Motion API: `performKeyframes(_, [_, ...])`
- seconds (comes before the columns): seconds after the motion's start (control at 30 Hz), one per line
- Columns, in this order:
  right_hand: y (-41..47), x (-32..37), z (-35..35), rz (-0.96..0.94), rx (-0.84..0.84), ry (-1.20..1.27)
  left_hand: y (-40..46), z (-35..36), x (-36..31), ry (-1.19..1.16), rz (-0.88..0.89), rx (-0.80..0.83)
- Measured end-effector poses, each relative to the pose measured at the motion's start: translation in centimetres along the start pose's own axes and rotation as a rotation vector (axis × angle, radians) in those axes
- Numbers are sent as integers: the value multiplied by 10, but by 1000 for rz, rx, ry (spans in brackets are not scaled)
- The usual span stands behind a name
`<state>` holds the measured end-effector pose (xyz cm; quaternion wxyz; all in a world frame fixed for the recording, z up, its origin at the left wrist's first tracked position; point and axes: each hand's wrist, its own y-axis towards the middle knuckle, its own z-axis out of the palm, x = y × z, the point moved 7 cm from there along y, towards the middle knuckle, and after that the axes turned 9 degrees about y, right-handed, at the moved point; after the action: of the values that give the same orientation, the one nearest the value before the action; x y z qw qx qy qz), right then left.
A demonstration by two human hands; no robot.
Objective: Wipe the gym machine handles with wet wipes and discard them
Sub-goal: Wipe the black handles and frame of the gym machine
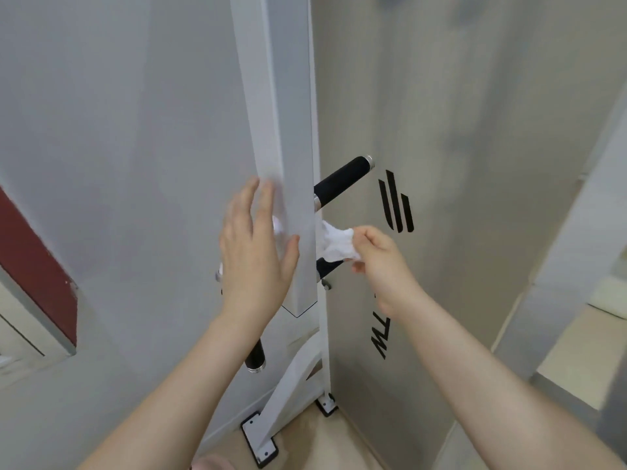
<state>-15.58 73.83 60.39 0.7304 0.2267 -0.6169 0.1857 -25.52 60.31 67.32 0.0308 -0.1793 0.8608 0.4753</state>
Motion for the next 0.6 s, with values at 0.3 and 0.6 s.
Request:
performKeyframes(0.3, [-113, 7, -85, 191, 49, 196, -71, 45, -118, -762, -6, 607])
performKeyframes(0.6, [-218, 46, -218, -72, -67, -110, -127, 62, -267, -1083, -141, 890])
